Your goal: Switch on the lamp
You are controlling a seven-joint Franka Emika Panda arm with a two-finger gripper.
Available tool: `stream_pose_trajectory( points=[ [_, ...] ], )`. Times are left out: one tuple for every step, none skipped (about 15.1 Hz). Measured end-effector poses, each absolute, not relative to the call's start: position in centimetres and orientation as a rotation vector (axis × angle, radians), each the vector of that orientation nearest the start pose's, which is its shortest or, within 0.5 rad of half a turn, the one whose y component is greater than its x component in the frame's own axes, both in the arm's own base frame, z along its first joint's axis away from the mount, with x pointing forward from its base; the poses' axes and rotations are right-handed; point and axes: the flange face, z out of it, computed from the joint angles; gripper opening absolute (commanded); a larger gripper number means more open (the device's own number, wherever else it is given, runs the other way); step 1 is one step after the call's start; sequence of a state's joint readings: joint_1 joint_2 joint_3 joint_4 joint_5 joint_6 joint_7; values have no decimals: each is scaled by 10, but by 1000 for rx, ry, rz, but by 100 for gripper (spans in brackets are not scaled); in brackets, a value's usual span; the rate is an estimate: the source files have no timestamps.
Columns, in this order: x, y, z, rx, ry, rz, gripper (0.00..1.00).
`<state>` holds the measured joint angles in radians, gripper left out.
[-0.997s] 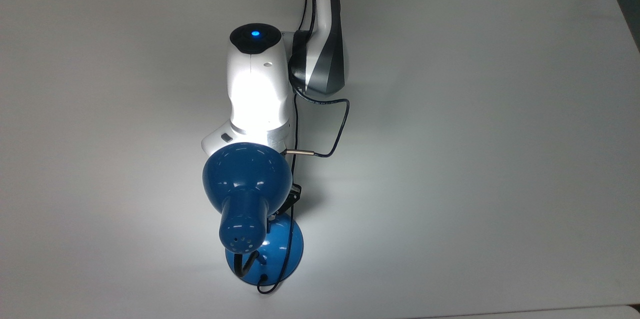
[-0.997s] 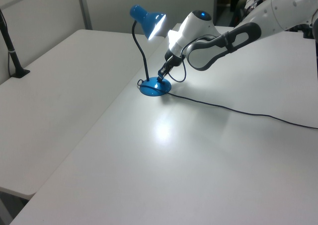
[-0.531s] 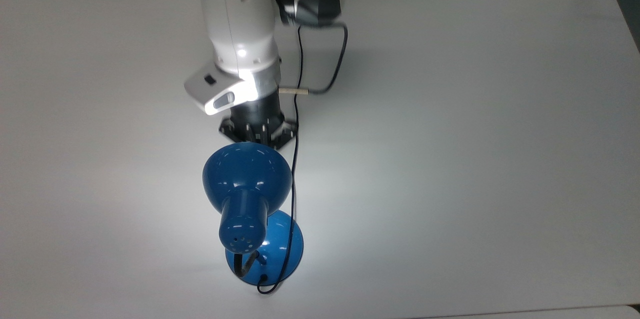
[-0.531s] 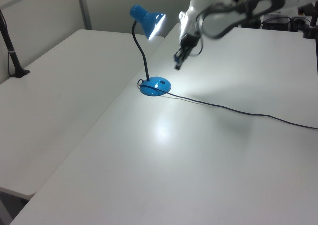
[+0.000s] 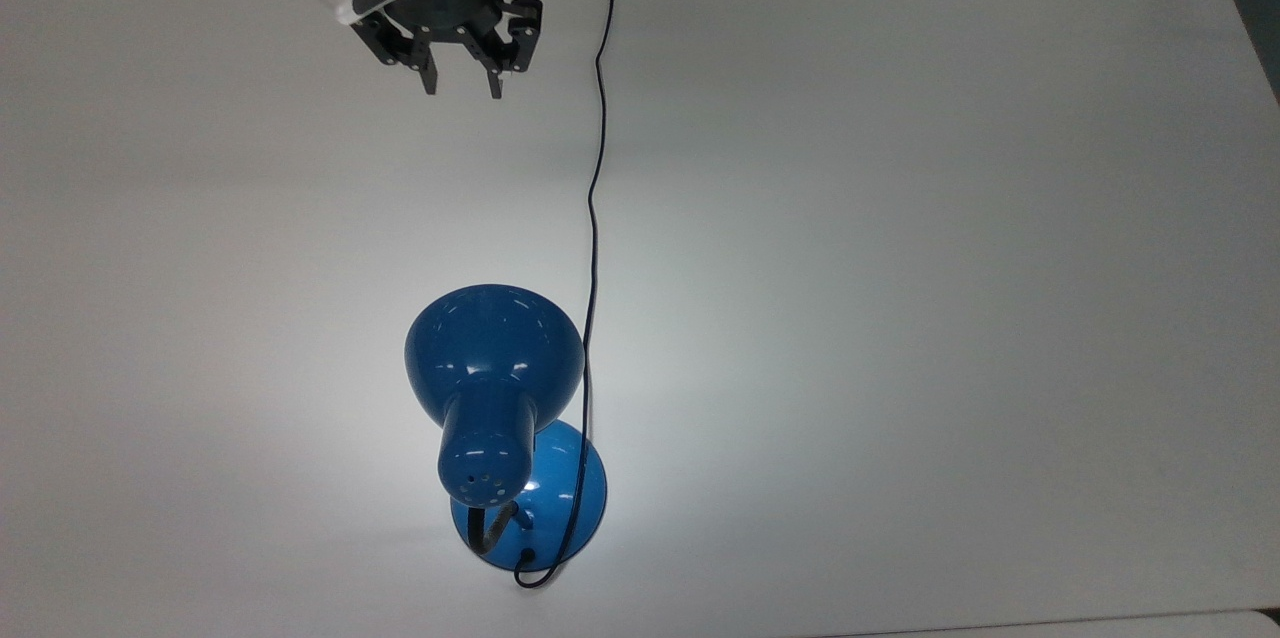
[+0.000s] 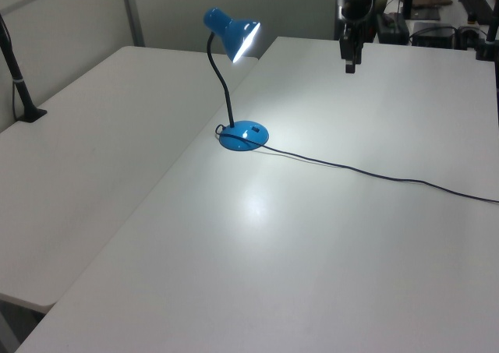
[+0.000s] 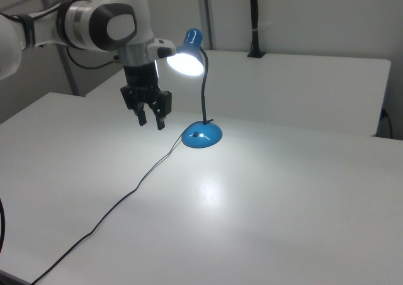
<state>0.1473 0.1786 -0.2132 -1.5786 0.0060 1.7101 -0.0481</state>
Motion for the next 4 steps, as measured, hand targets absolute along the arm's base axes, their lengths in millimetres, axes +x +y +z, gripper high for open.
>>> stream_pose_trajectory(
  points=[
    [608,-38,537,-3167,38,68,100],
    [607,-39,538,-3167,43,66,100],
    [607,-39,538,-3167,52,66,100],
    [607,-38,538,-3166,61,70,100]
  ],
)
